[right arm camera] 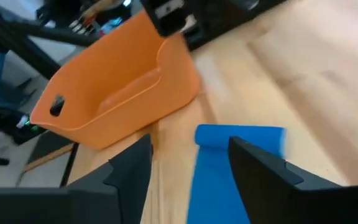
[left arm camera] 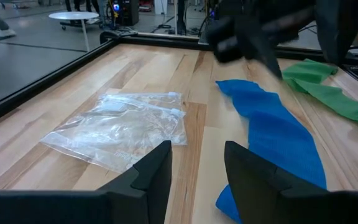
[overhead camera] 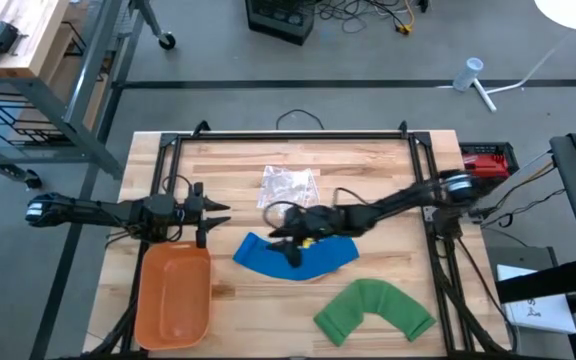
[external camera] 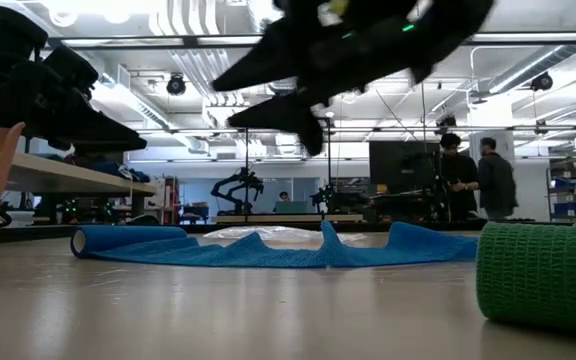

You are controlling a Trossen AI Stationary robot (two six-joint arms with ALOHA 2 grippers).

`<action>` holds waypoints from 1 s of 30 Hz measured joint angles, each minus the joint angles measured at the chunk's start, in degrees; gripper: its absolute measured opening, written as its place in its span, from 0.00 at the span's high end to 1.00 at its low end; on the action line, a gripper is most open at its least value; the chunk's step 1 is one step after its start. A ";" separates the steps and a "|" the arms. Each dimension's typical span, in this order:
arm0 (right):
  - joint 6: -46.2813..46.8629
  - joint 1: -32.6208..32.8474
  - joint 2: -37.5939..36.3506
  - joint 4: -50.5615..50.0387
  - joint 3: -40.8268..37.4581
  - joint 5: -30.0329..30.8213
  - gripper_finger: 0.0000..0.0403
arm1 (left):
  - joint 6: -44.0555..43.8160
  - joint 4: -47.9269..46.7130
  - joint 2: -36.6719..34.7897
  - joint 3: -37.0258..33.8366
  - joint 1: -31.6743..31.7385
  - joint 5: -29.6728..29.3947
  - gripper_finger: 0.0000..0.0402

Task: Roll bandage
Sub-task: Move the orange bin to the top of the table

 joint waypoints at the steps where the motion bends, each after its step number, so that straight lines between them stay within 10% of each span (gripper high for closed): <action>1: 0.04 -0.60 2.28 -0.54 2.36 -2.26 0.48 | 0.00 0.00 -0.02 0.01 -0.01 0.00 0.65; 12: -0.68 -3.15 16.99 -3.87 18.25 -8.52 0.44 | 0.04 0.31 0.00 0.00 0.01 0.00 0.65; 30: -0.94 -8.56 20.41 -14.25 19.31 -10.15 0.44 | 0.02 0.55 0.15 0.00 -0.01 0.00 0.65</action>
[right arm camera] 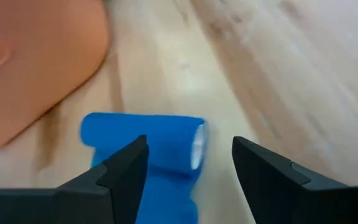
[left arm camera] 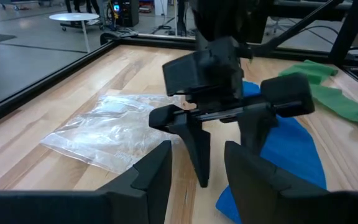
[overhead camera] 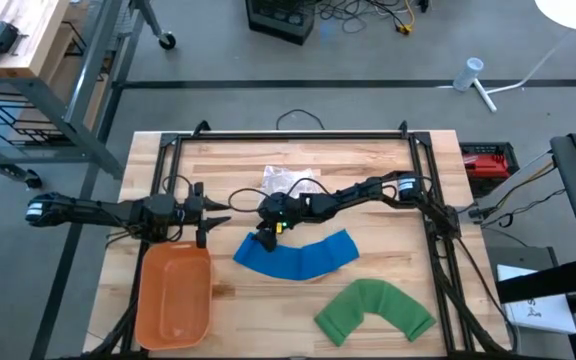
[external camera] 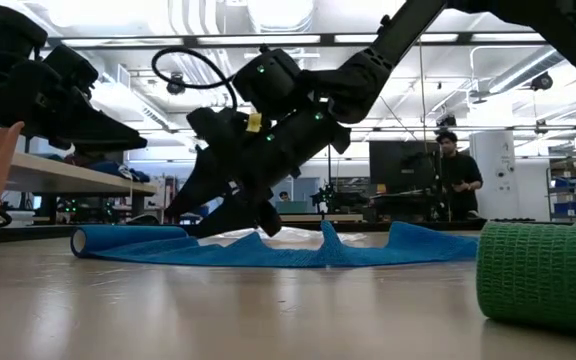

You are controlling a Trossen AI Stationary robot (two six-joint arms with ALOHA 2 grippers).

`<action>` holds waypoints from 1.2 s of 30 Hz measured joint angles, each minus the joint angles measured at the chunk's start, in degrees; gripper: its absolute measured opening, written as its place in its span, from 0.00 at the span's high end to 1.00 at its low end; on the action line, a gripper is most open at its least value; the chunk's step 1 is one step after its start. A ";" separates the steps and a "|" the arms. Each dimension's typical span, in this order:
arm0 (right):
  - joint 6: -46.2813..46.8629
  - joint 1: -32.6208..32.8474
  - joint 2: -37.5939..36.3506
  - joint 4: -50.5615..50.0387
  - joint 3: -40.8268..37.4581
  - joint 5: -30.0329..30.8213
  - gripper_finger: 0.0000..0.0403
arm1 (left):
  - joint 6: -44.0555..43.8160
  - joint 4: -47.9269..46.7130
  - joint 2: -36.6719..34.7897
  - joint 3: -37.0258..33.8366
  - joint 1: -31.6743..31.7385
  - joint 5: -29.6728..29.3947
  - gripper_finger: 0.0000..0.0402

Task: Roll bandage
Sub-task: Move the orange bin to the top of the table

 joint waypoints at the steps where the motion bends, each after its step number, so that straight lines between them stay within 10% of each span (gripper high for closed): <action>1: 0.00 -0.04 0.00 0.04 0.00 -1.06 0.44 | 0.00 0.02 0.00 0.02 0.00 -0.01 0.65; 22: -1.35 -0.11 0.04 0.04 0.87 -4.07 0.47 | -0.34 0.20 0.00 0.00 0.01 0.28 0.65; 36: -18.33 -0.14 -3.15 2.48 0.87 -4.05 0.45 | -3.19 1.08 0.11 0.00 0.00 4.44 0.65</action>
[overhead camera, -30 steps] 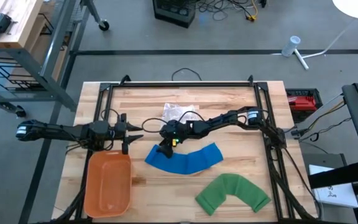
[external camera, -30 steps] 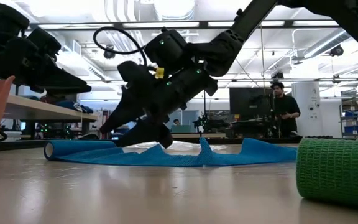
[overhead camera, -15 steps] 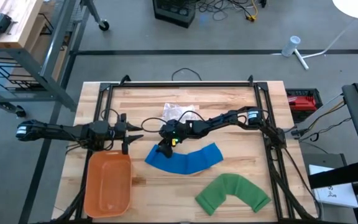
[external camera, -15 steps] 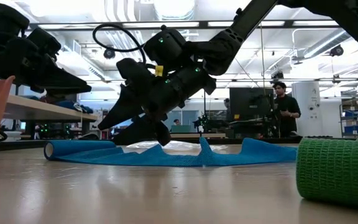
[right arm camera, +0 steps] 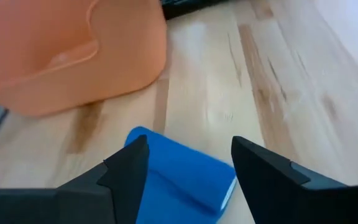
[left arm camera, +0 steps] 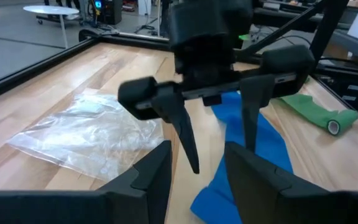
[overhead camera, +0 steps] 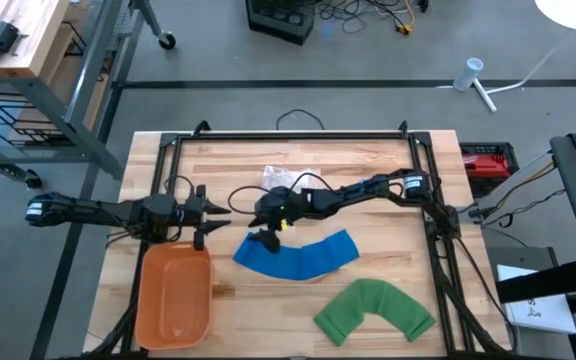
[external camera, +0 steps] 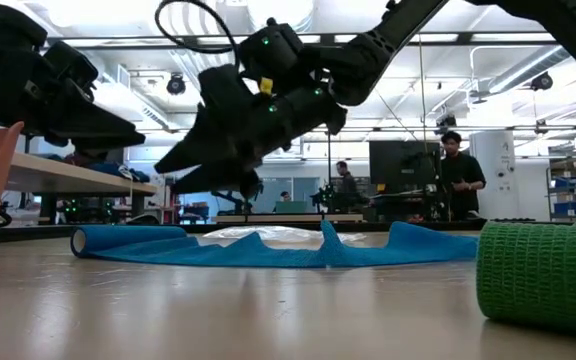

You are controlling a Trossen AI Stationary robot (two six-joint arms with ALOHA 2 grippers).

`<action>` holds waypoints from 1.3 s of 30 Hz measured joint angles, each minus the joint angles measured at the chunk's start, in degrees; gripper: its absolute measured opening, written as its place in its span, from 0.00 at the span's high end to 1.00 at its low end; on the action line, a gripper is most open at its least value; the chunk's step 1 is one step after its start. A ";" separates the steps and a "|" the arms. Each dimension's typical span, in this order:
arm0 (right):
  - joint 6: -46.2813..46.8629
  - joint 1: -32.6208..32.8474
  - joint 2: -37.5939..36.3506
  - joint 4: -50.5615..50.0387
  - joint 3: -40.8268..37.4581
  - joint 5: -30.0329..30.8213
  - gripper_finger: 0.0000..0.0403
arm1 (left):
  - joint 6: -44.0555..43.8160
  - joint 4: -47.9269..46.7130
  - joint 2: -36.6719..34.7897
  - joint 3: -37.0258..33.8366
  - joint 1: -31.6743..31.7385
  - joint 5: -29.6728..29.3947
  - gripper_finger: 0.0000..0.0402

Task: Roll bandage
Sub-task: Move the orange bin to the top of the table

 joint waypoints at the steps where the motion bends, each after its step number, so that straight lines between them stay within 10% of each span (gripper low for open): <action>1: -2.68 0.23 0.02 0.83 -0.02 0.13 0.45 | -0.02 0.02 0.06 0.00 0.00 0.00 0.65; 24: -17.04 1.24 7.63 -3.75 5.16 0.29 0.45 | -19.39 13.21 0.37 0.02 0.00 -0.56 0.65; 39: -24.00 0.59 -0.54 -27.14 5.12 21.29 0.50 | -19.32 13.15 5.24 0.00 0.00 -12.04 0.65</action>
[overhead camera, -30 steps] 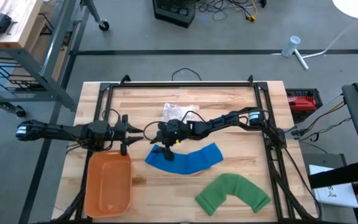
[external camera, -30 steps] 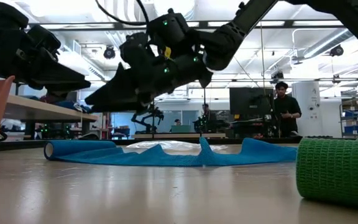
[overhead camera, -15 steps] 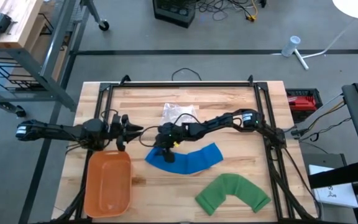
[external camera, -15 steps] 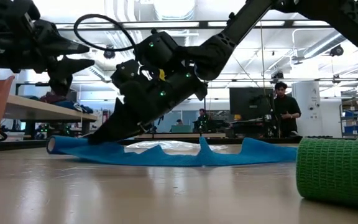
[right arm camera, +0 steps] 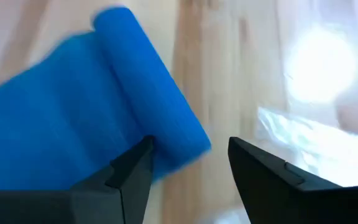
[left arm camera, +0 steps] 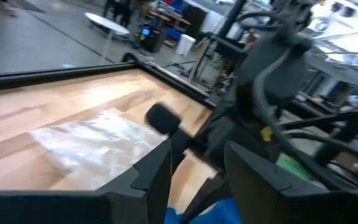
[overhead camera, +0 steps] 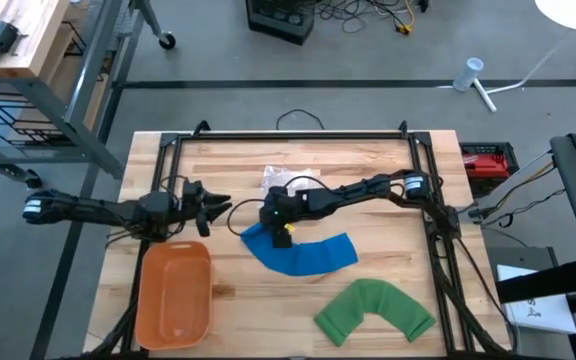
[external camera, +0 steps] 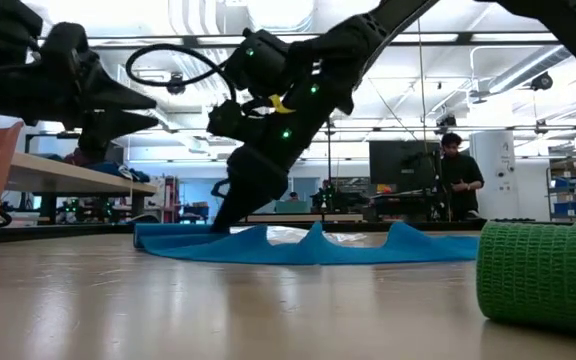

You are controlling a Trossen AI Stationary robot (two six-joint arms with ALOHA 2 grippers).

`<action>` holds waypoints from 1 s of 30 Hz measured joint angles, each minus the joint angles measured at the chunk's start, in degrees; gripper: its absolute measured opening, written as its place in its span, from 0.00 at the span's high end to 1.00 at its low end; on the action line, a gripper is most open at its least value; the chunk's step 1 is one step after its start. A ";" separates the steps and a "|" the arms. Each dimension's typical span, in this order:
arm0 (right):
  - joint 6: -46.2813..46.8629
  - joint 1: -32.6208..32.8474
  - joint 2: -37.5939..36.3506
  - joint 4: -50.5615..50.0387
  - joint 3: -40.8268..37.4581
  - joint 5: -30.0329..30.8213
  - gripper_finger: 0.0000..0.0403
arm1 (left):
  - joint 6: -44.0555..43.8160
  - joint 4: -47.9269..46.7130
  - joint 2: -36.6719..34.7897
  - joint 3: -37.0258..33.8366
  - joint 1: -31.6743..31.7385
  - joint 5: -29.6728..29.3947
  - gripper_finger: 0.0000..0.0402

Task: Roll bandage
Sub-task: Move the orange bin to the top of the table

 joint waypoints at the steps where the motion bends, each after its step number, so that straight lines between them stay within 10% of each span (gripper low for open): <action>1: -0.25 -0.12 -0.47 -1.52 -0.04 0.78 0.50 | -0.08 -0.14 0.44 0.00 0.00 -0.39 0.65; 15: 2.50 -0.67 -12.41 -7.94 -5.56 1.20 0.49 | -1.15 -1.49 9.56 0.02 0.02 1.80 0.65; 30: 15.53 1.52 -20.29 23.66 -25.30 1.18 0.50 | 16.98 0.24 18.10 0.40 -0.37 11.01 0.65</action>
